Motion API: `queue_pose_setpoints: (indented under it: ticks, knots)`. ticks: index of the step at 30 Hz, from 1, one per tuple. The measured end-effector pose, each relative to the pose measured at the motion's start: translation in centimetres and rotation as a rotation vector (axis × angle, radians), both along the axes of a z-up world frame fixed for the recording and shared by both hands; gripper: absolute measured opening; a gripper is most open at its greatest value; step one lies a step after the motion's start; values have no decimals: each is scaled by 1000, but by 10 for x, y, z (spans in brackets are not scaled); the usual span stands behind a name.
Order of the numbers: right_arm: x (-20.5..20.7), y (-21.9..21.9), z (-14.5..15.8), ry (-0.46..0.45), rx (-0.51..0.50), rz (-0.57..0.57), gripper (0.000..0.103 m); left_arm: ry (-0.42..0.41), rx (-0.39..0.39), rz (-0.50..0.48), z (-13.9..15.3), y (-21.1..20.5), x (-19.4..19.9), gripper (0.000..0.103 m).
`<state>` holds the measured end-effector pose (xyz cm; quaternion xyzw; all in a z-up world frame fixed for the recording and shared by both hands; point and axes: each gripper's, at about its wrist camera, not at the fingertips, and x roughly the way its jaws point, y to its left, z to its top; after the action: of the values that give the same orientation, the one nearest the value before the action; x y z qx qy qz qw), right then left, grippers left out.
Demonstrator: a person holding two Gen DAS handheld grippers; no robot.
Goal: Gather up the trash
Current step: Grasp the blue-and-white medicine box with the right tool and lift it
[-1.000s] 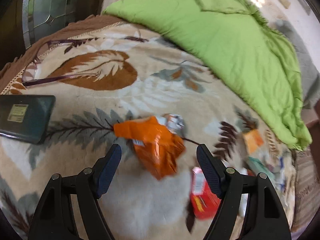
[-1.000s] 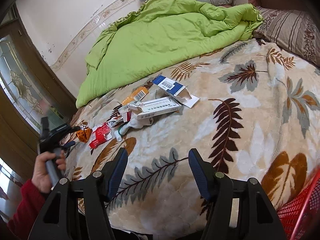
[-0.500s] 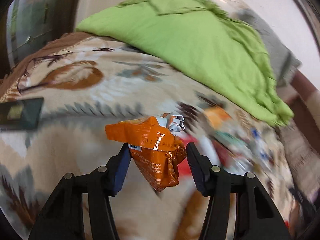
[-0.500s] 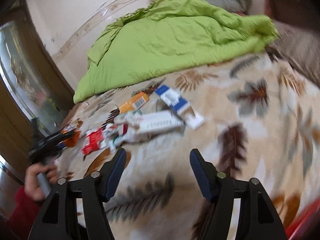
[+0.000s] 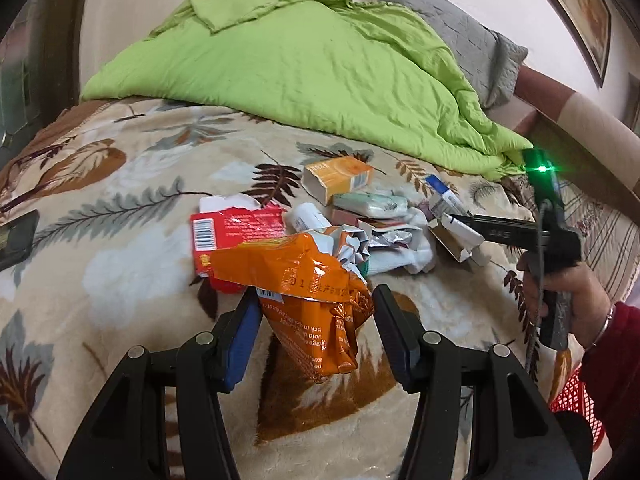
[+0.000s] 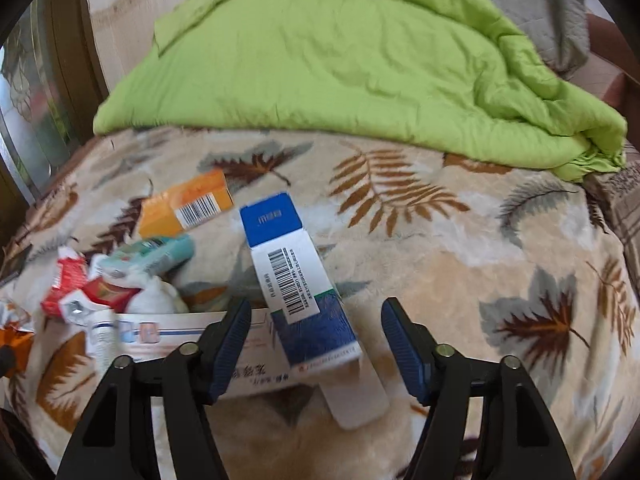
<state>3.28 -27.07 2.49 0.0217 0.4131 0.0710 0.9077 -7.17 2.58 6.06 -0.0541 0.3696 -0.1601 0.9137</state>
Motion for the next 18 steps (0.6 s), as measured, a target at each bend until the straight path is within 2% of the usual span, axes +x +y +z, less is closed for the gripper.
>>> queue_pose_setpoints:
  ticks: [2,4,8,12,15,18]
  knots:
    - [4,2,-7,20,-37,-3,45,-3,6,-8,-1,-2,1,55]
    - [0,1,-7,6,-56,-44,44,-14,13,-11,0,-3,0,55]
    - [-28,-7,10,-55,3,-146,43,-26,18,-9,1,-5,-3,55]
    - [-78,-1,35,-125,116,-233,43,-46,34,-7,4,-8,-11,55]
    - [-116,15,53,-205,133,-231,43,-67,44,-2,9,-9,-20,55]
    - [-147,32,55,-216,193,-197,43,-90,57,8,15,-11,-32,55]
